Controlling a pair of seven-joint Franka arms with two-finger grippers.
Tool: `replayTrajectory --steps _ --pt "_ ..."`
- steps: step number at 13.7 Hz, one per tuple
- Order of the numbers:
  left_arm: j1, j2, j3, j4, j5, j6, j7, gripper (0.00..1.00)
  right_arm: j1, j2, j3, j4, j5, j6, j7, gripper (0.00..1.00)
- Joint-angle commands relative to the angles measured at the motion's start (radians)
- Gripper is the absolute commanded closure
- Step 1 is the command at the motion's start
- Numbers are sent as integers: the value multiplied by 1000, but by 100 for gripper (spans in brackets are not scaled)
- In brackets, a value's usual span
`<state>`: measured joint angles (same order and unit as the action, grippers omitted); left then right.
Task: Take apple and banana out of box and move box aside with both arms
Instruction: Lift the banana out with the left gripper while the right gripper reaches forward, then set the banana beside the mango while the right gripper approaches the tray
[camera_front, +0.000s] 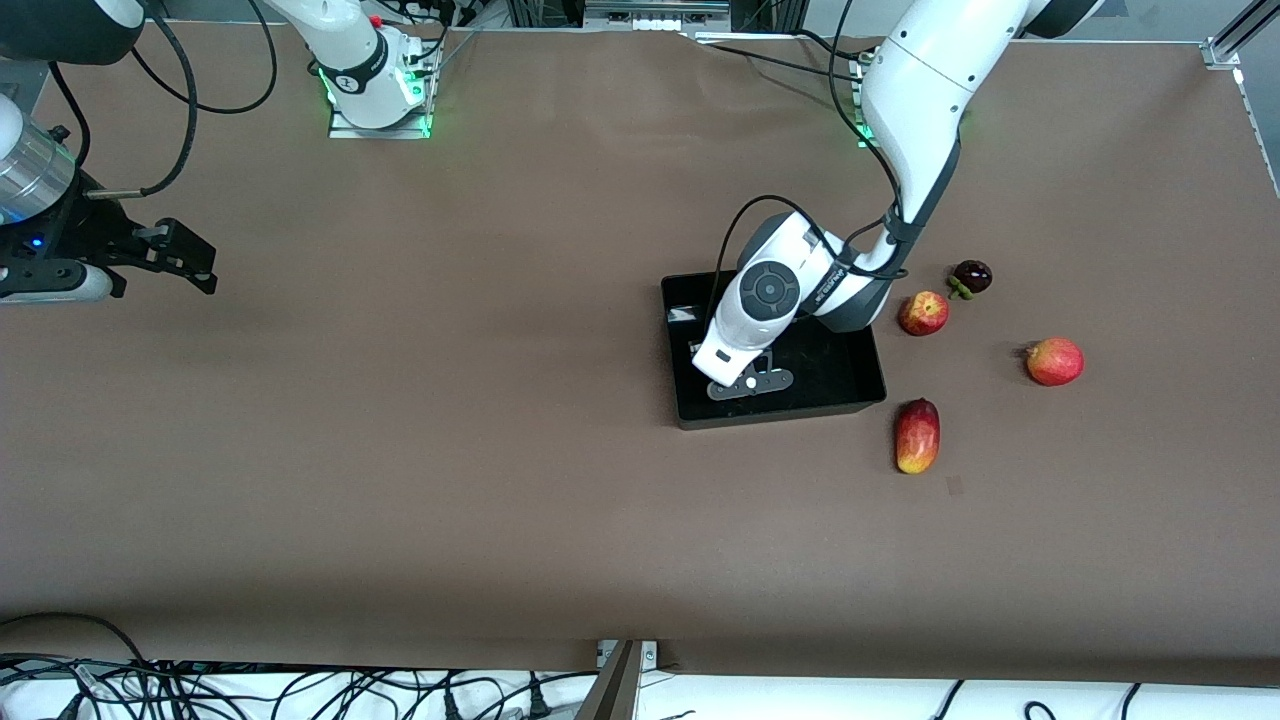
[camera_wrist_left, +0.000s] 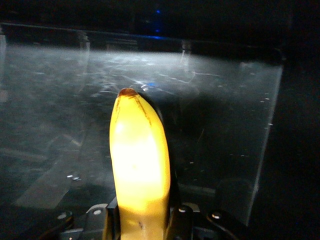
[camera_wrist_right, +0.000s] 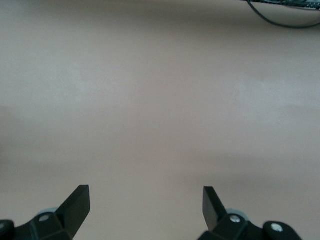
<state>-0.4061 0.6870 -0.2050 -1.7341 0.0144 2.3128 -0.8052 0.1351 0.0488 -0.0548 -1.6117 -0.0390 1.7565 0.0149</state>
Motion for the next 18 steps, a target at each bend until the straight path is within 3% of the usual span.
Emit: replayTrajectory --steps 1,3,6,7,9,14,18 --pt "22 -84 2 2 7 -104 -5 100 23 13 7 19 1 0 4 0" --pt "35 -106 1 30 7 -165 -5 100 26 16 7 18 5 0 -10 0" --pt "44 -118 4 161 6 -370 -3 100 34 34 9 18 7 -2 -10 0" --pt "65 -128 4 209 7 -453 -2 100 50 40 7 16 5 -8 -12 0" --pt "149 -182 4 211 7 -518 108 100 72 54 7 16 1 -8 -7 0" --pt "429 -207 6 157 36 -504 708 100 148 106 10 15 -5 -73 -24 0" --pt "575 -166 9 -13 55 -192 929 100 279 170 10 24 37 -71 113 0"
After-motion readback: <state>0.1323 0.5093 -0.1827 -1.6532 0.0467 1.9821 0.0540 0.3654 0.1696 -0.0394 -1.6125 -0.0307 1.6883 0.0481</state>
